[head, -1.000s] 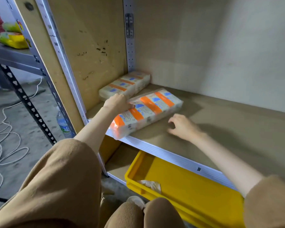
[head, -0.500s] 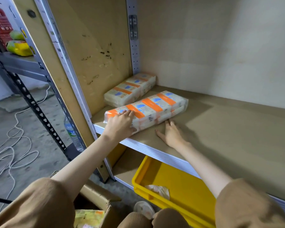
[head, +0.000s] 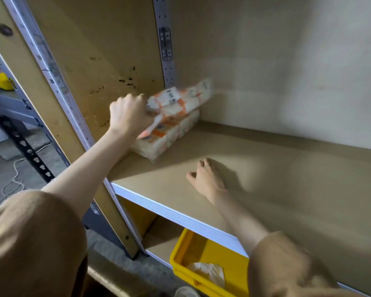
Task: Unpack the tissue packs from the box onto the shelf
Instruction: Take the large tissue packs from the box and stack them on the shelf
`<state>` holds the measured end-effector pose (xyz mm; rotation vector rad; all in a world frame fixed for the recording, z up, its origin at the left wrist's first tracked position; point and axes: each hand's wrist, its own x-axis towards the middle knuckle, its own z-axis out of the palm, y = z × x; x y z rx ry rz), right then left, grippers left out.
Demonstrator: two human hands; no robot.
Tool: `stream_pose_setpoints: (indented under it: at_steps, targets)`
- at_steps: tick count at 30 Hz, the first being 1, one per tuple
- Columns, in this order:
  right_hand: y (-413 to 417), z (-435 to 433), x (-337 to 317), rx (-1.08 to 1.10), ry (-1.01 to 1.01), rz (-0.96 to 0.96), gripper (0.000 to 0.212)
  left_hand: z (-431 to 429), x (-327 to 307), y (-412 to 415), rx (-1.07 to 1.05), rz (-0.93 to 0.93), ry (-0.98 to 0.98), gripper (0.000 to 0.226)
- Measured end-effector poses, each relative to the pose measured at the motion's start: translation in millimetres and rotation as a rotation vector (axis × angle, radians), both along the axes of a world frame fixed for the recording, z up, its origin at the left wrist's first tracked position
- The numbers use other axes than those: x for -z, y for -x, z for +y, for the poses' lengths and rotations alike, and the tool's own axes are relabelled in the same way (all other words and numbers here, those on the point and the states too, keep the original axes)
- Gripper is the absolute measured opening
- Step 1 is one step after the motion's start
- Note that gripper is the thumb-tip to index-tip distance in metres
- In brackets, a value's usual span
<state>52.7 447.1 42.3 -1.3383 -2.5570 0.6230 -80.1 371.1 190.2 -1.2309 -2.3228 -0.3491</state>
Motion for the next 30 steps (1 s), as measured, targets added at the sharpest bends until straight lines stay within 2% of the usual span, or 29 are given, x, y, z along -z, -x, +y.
stream_pose_setpoints:
  at_steps: [6,11,19,24,30]
  targets:
    - [2,9,10,-0.024,-0.028,0.01,0.057,41,33,25,-0.077,-0.016,0.142,0.034]
    - [5,14,15,-0.051,-0.071,-0.028,0.059,62,63,40,-0.037,-0.07,0.212,0.049]
    - [5,15,17,-0.036,-0.102,-0.022,0.054,71,62,52,-0.007,-0.115,0.316,0.065]
    - [4,12,14,-0.037,-0.088,-0.008,0.05,58,59,46,0.024,-0.095,0.244,0.05]
    - [4,11,14,-0.017,-0.101,0.015,0.049,50,62,41,0.06,-0.089,0.183,0.05]
